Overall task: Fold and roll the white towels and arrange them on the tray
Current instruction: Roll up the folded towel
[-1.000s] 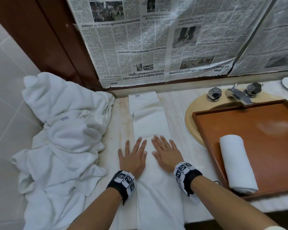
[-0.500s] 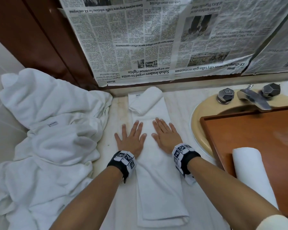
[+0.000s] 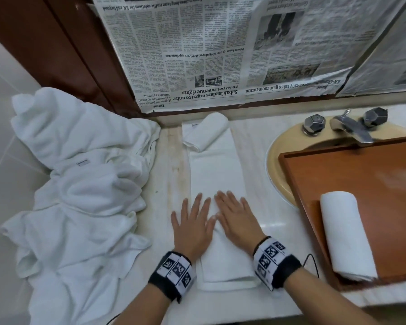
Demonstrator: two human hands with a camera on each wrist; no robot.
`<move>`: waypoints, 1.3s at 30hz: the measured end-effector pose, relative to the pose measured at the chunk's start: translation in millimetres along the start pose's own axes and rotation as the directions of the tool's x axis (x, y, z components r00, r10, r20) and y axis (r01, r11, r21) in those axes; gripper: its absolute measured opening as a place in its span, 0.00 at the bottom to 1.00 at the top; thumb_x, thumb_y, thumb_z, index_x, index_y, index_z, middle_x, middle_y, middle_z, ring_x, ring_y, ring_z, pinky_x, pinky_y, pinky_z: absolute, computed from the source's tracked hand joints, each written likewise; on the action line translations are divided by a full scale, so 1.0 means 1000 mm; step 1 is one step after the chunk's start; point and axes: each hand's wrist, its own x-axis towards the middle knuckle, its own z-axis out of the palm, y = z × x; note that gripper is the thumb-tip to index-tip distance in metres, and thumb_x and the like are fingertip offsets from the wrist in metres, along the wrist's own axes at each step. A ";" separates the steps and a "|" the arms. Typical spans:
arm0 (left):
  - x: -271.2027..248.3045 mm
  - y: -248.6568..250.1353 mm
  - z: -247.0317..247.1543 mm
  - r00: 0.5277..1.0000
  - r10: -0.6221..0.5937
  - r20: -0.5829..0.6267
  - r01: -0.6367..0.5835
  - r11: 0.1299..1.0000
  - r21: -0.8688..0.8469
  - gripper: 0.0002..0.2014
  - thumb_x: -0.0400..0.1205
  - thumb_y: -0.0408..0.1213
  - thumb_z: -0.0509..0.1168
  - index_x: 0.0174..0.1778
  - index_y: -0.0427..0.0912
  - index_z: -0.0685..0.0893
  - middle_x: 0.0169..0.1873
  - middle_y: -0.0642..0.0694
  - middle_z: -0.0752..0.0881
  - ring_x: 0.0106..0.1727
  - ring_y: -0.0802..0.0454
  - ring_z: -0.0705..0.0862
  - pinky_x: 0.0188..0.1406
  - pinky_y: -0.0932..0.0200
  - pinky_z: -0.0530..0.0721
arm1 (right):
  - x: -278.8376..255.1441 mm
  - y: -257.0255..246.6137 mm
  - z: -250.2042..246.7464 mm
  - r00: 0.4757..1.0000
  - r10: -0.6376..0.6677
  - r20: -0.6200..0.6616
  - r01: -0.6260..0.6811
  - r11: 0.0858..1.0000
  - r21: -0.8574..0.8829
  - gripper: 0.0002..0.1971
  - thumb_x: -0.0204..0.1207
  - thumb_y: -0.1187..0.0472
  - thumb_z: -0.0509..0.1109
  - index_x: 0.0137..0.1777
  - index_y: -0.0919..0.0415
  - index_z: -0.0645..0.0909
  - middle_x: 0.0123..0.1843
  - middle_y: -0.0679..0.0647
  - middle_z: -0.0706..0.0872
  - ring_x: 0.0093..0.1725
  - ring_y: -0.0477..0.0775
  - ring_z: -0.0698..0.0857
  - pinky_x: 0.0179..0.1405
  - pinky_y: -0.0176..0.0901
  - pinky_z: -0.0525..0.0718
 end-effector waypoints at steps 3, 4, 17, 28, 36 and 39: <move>-0.005 -0.010 0.008 1.000 -0.026 -0.017 0.027 0.998 0.060 0.37 0.76 0.68 0.22 0.85 0.67 0.36 0.85 0.67 0.34 0.87 0.51 0.36 0.83 0.33 0.41 | -0.020 0.005 0.010 0.998 0.059 -0.006 -0.059 0.997 -0.041 0.31 0.85 0.48 0.39 0.87 0.55 0.58 0.87 0.48 0.55 0.86 0.53 0.57 0.82 0.64 0.61; -0.006 -0.016 0.008 0.998 -0.059 -0.021 0.060 0.996 0.066 0.37 0.76 0.68 0.22 0.85 0.67 0.36 0.85 0.66 0.35 0.87 0.50 0.36 0.83 0.33 0.41 | -0.025 0.010 0.010 0.995 0.098 -0.013 -0.099 0.995 -0.023 0.32 0.85 0.47 0.35 0.88 0.54 0.52 0.88 0.45 0.48 0.87 0.52 0.52 0.84 0.63 0.55; -0.086 -0.017 0.027 0.993 -0.059 -0.106 0.059 0.998 -0.008 0.35 0.81 0.68 0.39 0.84 0.61 0.62 0.86 0.57 0.60 0.86 0.48 0.58 0.81 0.38 0.60 | -0.106 -0.006 0.033 0.978 0.209 0.018 -0.208 0.978 -0.017 0.37 0.77 0.42 0.22 0.88 0.49 0.38 0.84 0.38 0.32 0.86 0.46 0.35 0.85 0.55 0.37; -0.115 -0.006 0.025 0.983 -0.132 -0.126 0.115 0.985 -0.128 0.17 0.83 0.59 0.60 0.59 0.51 0.80 0.52 0.55 0.82 0.55 0.51 0.81 0.56 0.48 0.76 | -0.135 -0.031 0.049 0.986 0.166 -0.013 -0.166 0.986 -0.011 0.37 0.79 0.43 0.24 0.88 0.52 0.43 0.88 0.44 0.41 0.87 0.49 0.40 0.84 0.54 0.37; -0.111 0.005 0.022 0.953 -0.301 0.032 0.298 0.911 -0.285 0.12 0.82 0.46 0.63 0.48 0.41 0.84 0.47 0.45 0.86 0.50 0.42 0.85 0.46 0.54 0.80 | -0.136 -0.039 0.055 0.978 0.210 -0.004 -0.210 0.976 -0.051 0.35 0.82 0.47 0.30 0.87 0.59 0.52 0.88 0.52 0.49 0.87 0.55 0.53 0.84 0.55 0.44; -0.111 -0.004 0.020 0.944 -0.321 0.081 0.325 0.853 -0.409 0.12 0.78 0.40 0.66 0.28 0.43 0.79 0.32 0.45 0.83 0.41 0.42 0.85 0.41 0.55 0.81 | -0.137 -0.035 0.053 0.979 0.203 -0.016 -0.203 0.978 -0.047 0.40 0.75 0.44 0.20 0.88 0.57 0.40 0.87 0.48 0.37 0.87 0.49 0.40 0.83 0.50 0.36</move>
